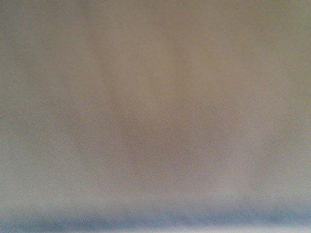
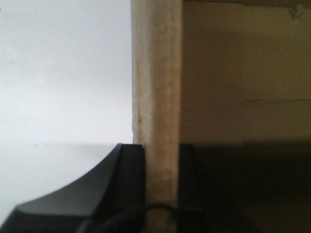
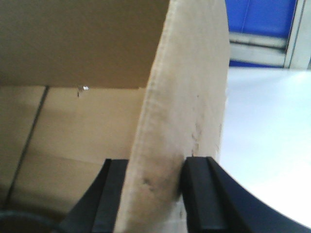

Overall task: Grab box from left shelf to table start
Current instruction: 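Lower the box onto the table and open both grippers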

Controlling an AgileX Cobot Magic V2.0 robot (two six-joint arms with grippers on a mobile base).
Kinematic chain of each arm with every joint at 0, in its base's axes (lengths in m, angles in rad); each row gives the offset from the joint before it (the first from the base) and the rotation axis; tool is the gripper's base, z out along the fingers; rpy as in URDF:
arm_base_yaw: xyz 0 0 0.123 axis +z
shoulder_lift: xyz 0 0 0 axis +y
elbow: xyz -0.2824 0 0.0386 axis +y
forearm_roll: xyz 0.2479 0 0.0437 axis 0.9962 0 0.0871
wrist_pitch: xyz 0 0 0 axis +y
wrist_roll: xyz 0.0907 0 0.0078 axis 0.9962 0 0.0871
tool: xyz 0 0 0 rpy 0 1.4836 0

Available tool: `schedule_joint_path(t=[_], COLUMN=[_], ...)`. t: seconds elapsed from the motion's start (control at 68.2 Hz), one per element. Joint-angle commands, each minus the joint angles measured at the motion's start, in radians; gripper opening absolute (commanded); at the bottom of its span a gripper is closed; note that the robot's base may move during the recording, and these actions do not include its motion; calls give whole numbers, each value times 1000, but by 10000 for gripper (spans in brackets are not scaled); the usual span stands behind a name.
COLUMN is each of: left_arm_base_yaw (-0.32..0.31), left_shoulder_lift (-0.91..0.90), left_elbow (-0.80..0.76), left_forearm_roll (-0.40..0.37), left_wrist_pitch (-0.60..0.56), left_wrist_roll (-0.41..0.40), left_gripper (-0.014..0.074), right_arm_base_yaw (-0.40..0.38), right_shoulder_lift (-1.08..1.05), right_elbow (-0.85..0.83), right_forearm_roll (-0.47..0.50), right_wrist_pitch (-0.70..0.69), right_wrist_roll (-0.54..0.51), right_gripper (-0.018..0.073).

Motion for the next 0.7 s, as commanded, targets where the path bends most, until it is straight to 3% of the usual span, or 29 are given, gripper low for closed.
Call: schedule_joint_path(t=[0.0, 0.264, 0.469, 0.689], left_arm_base_yaw=[-4, -4, -4, -2], left_shoulder_lift=[76, 295, 407, 567], left_elbow=[-116, -231, -232, -232], left_forearm_roll=[77, 177, 177, 177], left_wrist_pitch=[-156, -203, -321, -342], left_wrist_roll=[-3, -3, -3, -9], left_gripper=[-99, -99, -99, -99], right_arm_base_yaw=[-3, -3, -3, -3], right_shoulder_lift=[107, 370, 566, 722], right_elbow=[-73, -219, -332, -363], right_forearm_roll=[-29, -36, -115, -134], right_wrist_pitch=[-105, 14, 106, 50], right_wrist_roll=[6, 6, 6, 6], right_gripper=[57, 57, 57, 57])
